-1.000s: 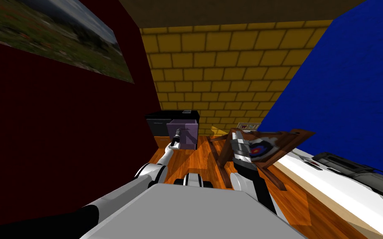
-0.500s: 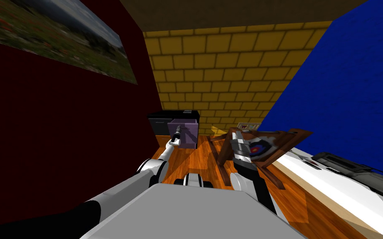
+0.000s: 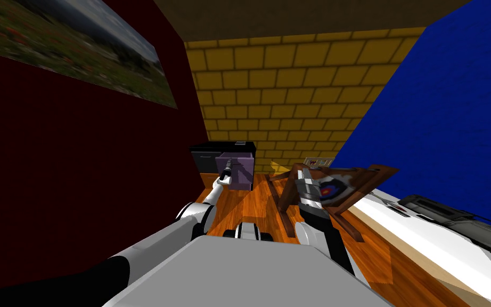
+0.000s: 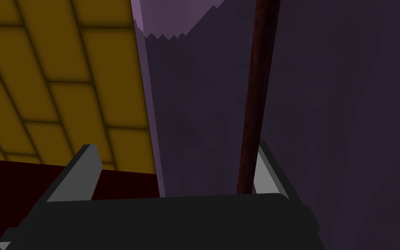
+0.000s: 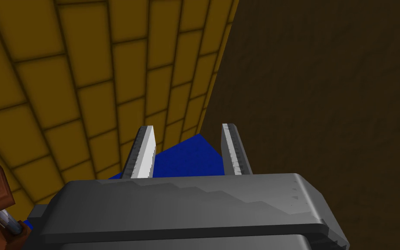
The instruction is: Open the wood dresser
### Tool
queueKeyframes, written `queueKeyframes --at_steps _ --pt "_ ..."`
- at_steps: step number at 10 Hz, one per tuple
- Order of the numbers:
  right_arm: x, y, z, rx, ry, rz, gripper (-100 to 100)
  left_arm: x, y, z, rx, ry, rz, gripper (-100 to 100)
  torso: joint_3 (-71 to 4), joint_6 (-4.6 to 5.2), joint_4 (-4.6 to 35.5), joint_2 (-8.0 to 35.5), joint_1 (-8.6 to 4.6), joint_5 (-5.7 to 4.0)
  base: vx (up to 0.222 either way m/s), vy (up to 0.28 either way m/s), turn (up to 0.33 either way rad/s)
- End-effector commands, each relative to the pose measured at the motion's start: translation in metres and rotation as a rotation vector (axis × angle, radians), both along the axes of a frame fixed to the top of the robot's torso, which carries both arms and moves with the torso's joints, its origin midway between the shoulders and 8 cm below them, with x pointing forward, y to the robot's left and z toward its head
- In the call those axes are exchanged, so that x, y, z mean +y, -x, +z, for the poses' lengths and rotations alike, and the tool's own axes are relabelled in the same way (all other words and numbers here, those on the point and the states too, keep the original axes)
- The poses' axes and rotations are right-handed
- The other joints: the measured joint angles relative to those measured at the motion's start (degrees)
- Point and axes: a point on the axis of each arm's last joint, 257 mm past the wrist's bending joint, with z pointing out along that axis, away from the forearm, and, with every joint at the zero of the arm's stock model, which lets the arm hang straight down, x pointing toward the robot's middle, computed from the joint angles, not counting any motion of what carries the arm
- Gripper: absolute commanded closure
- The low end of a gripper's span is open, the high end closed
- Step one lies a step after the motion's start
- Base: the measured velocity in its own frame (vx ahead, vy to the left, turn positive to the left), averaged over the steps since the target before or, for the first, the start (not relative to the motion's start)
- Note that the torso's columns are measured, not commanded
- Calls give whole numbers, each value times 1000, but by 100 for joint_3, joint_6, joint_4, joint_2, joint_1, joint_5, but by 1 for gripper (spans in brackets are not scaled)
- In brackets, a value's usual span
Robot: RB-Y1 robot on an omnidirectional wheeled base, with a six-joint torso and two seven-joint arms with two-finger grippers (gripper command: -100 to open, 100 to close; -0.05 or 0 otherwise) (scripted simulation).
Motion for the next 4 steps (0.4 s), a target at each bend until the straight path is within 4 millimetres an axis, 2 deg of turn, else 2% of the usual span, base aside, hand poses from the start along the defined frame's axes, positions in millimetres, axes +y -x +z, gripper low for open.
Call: queueKeyframes --at_steps 1,4 --pt "0 0 0 0 0 0 0 0 0 0 1 0 0 0 -1 0 -2 -1 0 1 0 0 0" --pt "0 0 0 0 0 0 0 0 0 -1 3 0 0 0 -2 1 -5 -3 1 2 0 0 0"
